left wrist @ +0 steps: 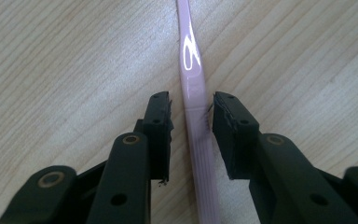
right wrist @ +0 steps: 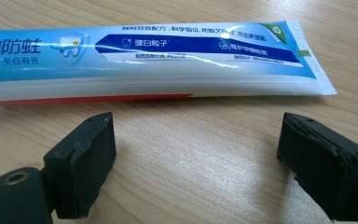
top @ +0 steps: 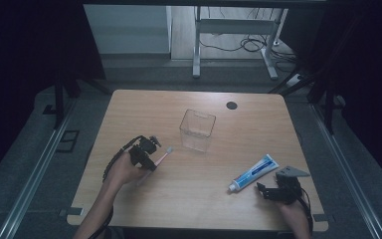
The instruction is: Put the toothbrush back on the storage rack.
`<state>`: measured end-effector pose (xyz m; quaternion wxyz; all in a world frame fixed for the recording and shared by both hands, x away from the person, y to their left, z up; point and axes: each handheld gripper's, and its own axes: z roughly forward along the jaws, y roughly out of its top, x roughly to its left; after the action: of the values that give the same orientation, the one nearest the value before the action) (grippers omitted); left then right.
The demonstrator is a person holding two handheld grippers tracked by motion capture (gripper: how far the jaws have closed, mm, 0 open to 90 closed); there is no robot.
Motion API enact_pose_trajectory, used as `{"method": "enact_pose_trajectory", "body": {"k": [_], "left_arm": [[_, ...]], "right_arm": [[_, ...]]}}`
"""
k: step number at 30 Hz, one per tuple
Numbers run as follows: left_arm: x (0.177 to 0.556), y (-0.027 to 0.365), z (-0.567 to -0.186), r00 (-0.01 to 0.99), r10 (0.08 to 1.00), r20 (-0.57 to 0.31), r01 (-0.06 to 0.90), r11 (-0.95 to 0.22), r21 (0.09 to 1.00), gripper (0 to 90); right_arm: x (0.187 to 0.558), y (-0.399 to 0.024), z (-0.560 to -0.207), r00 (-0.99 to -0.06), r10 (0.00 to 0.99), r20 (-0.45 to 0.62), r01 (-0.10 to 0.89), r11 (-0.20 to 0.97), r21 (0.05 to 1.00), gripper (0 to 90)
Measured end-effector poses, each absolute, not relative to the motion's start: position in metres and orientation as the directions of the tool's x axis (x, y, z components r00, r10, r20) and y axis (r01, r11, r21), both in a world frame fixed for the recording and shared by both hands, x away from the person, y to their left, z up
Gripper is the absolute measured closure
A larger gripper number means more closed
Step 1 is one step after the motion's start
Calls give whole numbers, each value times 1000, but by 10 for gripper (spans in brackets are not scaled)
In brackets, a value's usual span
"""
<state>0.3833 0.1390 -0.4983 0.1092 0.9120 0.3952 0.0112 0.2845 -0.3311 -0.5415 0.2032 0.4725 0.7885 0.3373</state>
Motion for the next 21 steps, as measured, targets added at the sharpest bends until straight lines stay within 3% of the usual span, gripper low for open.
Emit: {"method": "enact_pose_trajectory", "body": {"k": [8,14,21], "left_arm": [[391,127,-502,689,723,-47,721,-678,143,707],[395,123,-501,687,725,-48,725,-681,107,780],[395,121,-501,687,726,-43,725,-680,104,791]], "right_arm": [[284,-331,-542,-471,882,-2,608,326,724,114],[284,-331,-542,-471,882,-2,608,326,724,114],[284,-331,-542,-471,882,-2,608,326,724,114]]}}
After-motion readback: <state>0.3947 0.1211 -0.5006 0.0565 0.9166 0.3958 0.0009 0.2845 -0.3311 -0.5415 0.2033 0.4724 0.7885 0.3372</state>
